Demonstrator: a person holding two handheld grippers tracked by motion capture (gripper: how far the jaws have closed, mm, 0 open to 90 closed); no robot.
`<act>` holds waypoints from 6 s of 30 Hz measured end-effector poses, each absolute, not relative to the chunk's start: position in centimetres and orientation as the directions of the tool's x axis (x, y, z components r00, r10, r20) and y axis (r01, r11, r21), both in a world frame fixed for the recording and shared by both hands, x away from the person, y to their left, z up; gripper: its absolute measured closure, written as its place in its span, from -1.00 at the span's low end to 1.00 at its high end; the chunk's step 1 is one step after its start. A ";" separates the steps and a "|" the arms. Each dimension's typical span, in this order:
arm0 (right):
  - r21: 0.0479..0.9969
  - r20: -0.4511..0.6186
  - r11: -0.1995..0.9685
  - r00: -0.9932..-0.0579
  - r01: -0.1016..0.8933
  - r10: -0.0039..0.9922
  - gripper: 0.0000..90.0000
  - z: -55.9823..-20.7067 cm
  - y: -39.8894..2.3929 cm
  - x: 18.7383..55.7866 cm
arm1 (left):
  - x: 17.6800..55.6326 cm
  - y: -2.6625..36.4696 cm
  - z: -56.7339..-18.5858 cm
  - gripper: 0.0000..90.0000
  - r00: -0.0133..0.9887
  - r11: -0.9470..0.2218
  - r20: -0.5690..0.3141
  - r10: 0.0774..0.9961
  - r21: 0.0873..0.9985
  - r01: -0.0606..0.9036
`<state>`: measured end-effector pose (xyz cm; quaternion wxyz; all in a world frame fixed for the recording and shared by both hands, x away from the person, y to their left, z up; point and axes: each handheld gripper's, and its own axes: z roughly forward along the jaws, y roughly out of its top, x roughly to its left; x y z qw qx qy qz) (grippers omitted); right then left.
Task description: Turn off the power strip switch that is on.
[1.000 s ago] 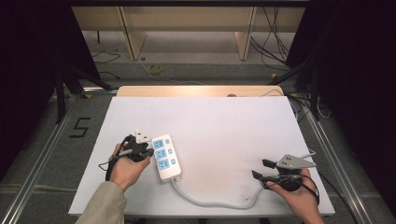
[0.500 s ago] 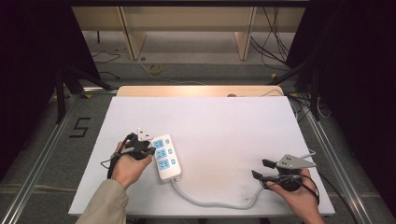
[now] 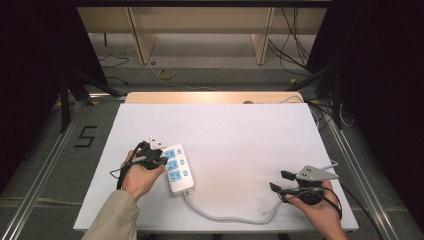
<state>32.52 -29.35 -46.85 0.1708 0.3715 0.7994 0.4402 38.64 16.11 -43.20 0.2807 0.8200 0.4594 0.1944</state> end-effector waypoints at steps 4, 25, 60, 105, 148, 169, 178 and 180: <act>0.832 0.052 0.337 -0.667 0.441 0.743 -0.18 -46.9 -29.3 32.5 | 38.8 16.0 -43.2 1.00 0.503 -0.421 0.061 0.862 0.639 0.644; 0.833 0.055 0.335 -0.668 0.441 0.742 -0.18 -46.9 -29.3 32.6 | 39.8 15.1 -43.3 1.00 0.516 -0.432 0.058 0.855 0.632 0.644; 0.833 0.063 0.329 -0.669 0.444 0.741 -0.18 -46.9 -29.3 32.6 | 41.3 14.3 -42.8 1.00 0.528 -0.443 0.057 0.847 0.624 0.644; 0.836 0.065 0.323 -0.664 0.444 0.745 -0.18 -46.8 -29.4 32.6 | 43.4 13.5 -42.3 1.00 0.535 -0.462 0.056 0.843 0.585 0.667; 0.838 0.063 0.321 -0.663 0.441 0.746 -0.18 -46.8 -29.4 32.6 | 44.7 12.5 -42.4 1.00 0.551 -0.488 0.059 0.833 0.549 0.679; 0.837 0.060 0.326 -0.667 0.439 0.743 -0.18 -46.7 -29.4 32.7 | 45.7 12.0 -42.6 1.00 0.554 -0.497 0.060 0.830 0.529 0.688; 0.837 0.060 0.326 -0.667 0.439 0.743 -0.18 -46.7 -29.4 32.7 | 46.2 11.9 -43.2 1.00 0.549 -0.499 0.060 0.833 0.509 0.701; 0.837 0.061 0.325 -0.666 0.440 0.744 -0.18 -46.7 -29.4 32.7 | 46.3 11.9 -43.4 1.00 0.545 -0.496 0.060 0.836 0.504 0.707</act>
